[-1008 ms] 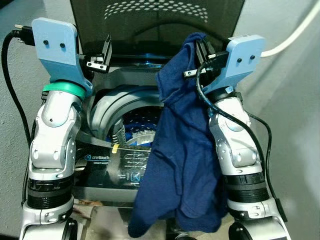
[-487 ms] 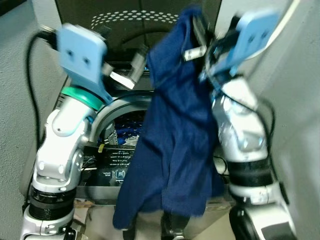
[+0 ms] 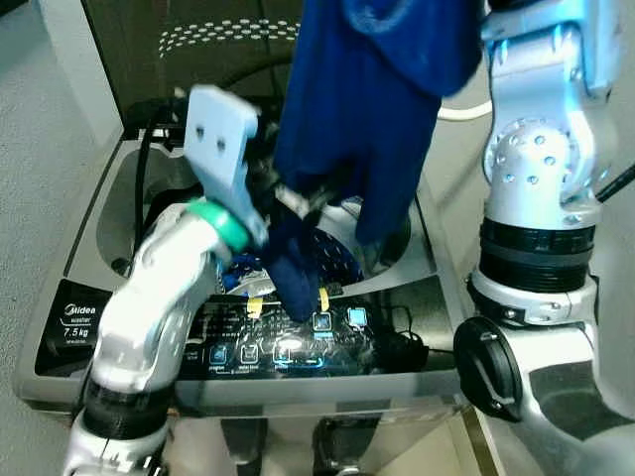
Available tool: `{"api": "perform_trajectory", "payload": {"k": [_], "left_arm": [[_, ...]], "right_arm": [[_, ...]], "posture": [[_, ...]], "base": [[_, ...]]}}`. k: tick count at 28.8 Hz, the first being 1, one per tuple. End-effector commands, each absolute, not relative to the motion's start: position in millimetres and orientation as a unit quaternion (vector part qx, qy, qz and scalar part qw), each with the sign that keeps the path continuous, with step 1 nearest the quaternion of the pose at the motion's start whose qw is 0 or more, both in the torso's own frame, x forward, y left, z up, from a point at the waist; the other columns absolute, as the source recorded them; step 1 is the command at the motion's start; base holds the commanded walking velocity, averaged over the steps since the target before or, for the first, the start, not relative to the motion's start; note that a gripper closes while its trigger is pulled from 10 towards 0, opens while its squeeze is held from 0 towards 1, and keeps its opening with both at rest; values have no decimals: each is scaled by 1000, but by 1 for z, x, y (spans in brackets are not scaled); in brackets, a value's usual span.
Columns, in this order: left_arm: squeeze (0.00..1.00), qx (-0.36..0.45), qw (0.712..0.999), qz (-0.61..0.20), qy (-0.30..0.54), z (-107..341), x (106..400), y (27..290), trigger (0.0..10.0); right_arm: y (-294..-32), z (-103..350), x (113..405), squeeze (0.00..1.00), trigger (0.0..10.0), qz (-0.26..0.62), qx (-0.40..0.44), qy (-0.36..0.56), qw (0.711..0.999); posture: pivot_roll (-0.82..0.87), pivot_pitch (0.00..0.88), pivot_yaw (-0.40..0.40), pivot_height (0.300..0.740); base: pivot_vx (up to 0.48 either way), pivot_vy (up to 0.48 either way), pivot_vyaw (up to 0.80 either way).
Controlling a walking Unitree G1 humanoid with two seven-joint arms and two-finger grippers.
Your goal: Clothes washing
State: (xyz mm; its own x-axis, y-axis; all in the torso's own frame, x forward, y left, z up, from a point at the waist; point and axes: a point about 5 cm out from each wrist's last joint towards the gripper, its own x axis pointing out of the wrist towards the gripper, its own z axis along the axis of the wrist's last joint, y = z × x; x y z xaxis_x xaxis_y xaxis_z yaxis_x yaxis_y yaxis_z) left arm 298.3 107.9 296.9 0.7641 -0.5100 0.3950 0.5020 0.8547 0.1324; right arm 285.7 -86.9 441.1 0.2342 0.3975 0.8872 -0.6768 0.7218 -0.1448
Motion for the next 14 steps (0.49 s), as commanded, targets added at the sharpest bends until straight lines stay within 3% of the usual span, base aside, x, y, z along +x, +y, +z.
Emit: {"api": "perform_trajectory", "payload": {"k": [1,6,14], "left_arm": [[0,11,945,-249,-213,297,301,113,10000],[0,11,947,-225,-229,305,300,125,10000],[0,7,949,-222,-225,307,297,129,10000]], "right_arm": [[-88,440,287,0,10000,341,136,-510,778],[-93,430,296,0,10000,322,144,-491,797],[-94,429,301,0,10000,328,149,-480,800]], "posture": [[28,6,22,740],[37,11,21,740],[41,11,18,740]], "base": [[0,0,0],[0,396,0],[0,480,0]]}}
